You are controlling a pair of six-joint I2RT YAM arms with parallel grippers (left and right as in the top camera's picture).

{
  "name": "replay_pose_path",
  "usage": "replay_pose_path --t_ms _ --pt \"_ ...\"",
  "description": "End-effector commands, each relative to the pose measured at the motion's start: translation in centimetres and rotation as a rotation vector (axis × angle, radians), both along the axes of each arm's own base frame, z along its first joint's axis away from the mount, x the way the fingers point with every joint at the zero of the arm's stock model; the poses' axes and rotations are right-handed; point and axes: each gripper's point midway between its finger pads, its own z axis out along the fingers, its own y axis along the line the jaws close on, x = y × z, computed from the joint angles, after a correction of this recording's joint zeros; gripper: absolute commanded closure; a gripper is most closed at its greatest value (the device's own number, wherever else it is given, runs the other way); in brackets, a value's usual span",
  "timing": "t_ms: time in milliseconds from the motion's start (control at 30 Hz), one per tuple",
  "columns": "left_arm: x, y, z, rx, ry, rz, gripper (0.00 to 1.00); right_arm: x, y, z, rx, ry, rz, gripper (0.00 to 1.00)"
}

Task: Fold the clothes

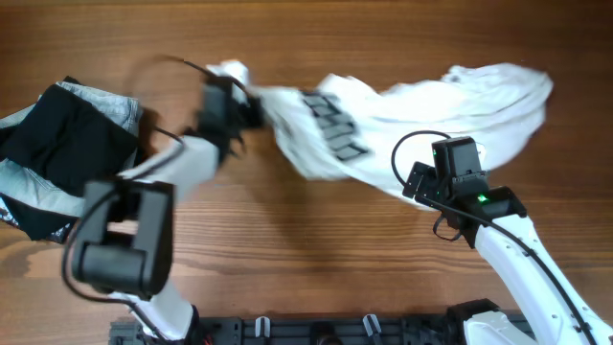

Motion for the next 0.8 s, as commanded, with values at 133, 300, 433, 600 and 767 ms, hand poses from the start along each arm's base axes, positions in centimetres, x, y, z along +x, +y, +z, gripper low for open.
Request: replay_pose_path --t_ms 133,300,433,600,767 --pt "0.2 6.8 3.3 -0.155 0.121 0.130 0.00 0.9 -0.4 0.9 -0.006 -0.051 -0.033 0.00" --pt "-10.3 2.2 -3.0 -0.182 0.636 0.046 0.00 1.1 -0.3 1.0 -0.004 -0.063 -0.033 0.00" --pt "-16.1 -1.9 -5.8 -0.119 0.821 -0.057 0.00 1.5 -0.3 1.1 -0.001 -0.078 -0.033 0.00" --pt "-19.1 -7.1 -8.5 -0.068 0.786 -0.208 0.00 1.4 -0.3 1.1 0.000 -0.077 -0.033 0.00" --pt "-19.6 -10.8 -8.9 -0.020 0.697 -0.288 0.16 1.4 -0.1 1.1 0.006 -0.076 -0.030 0.00"
